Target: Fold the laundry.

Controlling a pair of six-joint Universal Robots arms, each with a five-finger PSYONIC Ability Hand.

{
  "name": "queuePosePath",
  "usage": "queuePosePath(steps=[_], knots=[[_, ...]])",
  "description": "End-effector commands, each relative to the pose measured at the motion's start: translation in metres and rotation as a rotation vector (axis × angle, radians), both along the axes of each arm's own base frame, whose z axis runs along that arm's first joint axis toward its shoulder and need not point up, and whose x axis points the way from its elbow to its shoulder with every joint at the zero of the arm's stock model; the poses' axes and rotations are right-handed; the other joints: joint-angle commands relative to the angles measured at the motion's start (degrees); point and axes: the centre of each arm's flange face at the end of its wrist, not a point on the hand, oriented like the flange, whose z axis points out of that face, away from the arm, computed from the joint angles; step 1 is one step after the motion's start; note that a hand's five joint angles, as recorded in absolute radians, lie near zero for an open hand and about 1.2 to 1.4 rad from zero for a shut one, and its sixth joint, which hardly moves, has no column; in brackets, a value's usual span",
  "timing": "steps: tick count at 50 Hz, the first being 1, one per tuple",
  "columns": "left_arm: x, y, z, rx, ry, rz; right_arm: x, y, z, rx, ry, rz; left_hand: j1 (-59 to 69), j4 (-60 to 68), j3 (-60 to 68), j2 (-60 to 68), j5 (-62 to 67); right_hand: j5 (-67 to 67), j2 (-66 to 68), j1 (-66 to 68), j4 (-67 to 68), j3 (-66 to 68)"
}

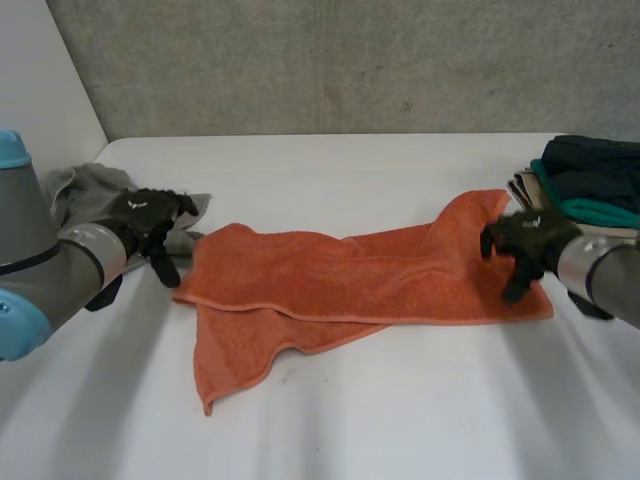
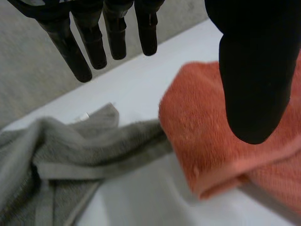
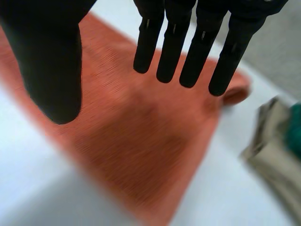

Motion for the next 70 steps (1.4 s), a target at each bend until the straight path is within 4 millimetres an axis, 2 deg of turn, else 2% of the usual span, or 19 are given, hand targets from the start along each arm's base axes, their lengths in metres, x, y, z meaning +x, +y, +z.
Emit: queuePosePath(steps=[1,6,14,23,31,42,43,45,46,49,50,57,61,65,66,69,70], knots=[[0.007,-0.016,-0.028,0.061,-0.014,-0.076,-0.012,0.001,-0.032,0.051,-0.032,0.041,8.51,9.03,9.39,9.02,8.78,8.11,8.24,8.27,8.16,8.05],[0.004,-0.023,-0.036,0.061,-0.018,-0.103,-0.016,-0.007,-0.05,0.009,-0.029,0.047,-0.23,0.29,0.65,0.27,0.04,6.26,6.39,6.42,6.31,6.2],[-0.004,-0.031,-0.044,0.051,-0.042,-0.101,-0.017,-0.017,-0.064,-0.051,-0.026,0.049,0.1,0.62,0.98,0.6,0.37,6.93,7.06,7.1,6.98,6.87],[-0.011,-0.037,-0.055,0.042,-0.094,-0.104,-0.016,-0.025,-0.069,-0.124,-0.02,0.055,7.32,7.84,8.2,7.83,7.59,10.46,10.59,10.62,10.5,10.4],[-0.019,-0.037,-0.055,0.025,-0.097,-0.122,-0.016,-0.036,-0.071,-0.196,0.006,0.053,21.79,22.31,22.67,22.29,22.06,15.68,15.81,15.84,15.72,15.62],[-0.028,-0.04,-0.06,0.012,-0.121,-0.122,-0.014,-0.045,-0.062,-0.241,0.002,0.037,22.13,22.66,23.01,22.64,22.4,16.01,16.15,16.18,16.06,15.95],[-0.027,-0.041,-0.06,0.008,-0.129,-0.118,-0.013,-0.047,-0.061,-0.248,0.0,0.037,22.64,23.16,23.51,23.14,22.9,20.51,20.64,20.68,20.56,20.45],[-0.028,-0.042,-0.06,0.004,-0.136,-0.117,-0.012,-0.049,-0.06,-0.254,0.0,0.038,26.32,26.84,27.2,26.82,26.59,27.58,27.71,27.74,27.62,27.52],[-0.028,-0.043,-0.06,-0.002,-0.14,-0.117,-0.011,-0.051,-0.059,-0.263,-0.001,0.04,33.5,34.02,34.38,34.0,33.77,40.45,40.58,40.61,40.49,40.39],[-0.029,-0.045,-0.061,-0.012,-0.148,-0.12,-0.009,-0.055,-0.057,-0.277,-0.004,0.042,46.65,47.17,47.52,47.15,46.91,42.28,42.41,42.44,42.32,42.22],[-0.03,-0.047,-0.061,-0.018,-0.154,-0.12,-0.007,-0.058,-0.054,-0.288,-0.006,0.041,59.68,60.21,60.56,60.19,59.95,42.28,42.41,42.44,42.32,42.22],[-0.035,-0.06,-0.054,-0.063,-0.164,-0.101,0.005,-0.071,-0.038,-0.359,-0.015,0.029,62.15,62.67,63.03,62.65,62.42,42.28,42.41,42.44,42.32,42.22],[-0.037,-0.075,-0.029,-0.162,-0.154,-0.062,0.019,-0.087,-0.017,-0.463,-0.035,0.023,62.15,62.67,63.03,62.65,62.42,42.28,42.41,42.44,42.32,42.22],[-0.042,-0.097,0.025,-0.369,-0.11,-0.013,0.034,-0.114,0.025,-0.682,-0.08,-0.01,62.15,62.67,63.03,62.65,62.42,42.28,42.41,42.44,42.32,42.22],[-0.043,-0.104,0.053,-0.474,-0.082,0.011,0.038,-0.126,0.051,-0.81,-0.112,-0.038,62.15,62.67,63.03,62.65,62.42,42.28,42.41,42.44,42.32,42.22],[-0.041,-0.113,0.1,-0.657,-0.025,0.061,0.042,-0.14,0.096,-1.019,-0.186,-0.096,62.15,62.67,63.03,62.65,62.42,42.28,42.41,42.44,42.32,42.22],[-0.039,-0.115,0.132,-0.778,0.023,0.097,0.043,-0.144,0.124,-1.153,-0.249,-0.128,62.15,62.67,63.03,62.65,62.42,42.28,42.41,42.44,42.32,42.22]])
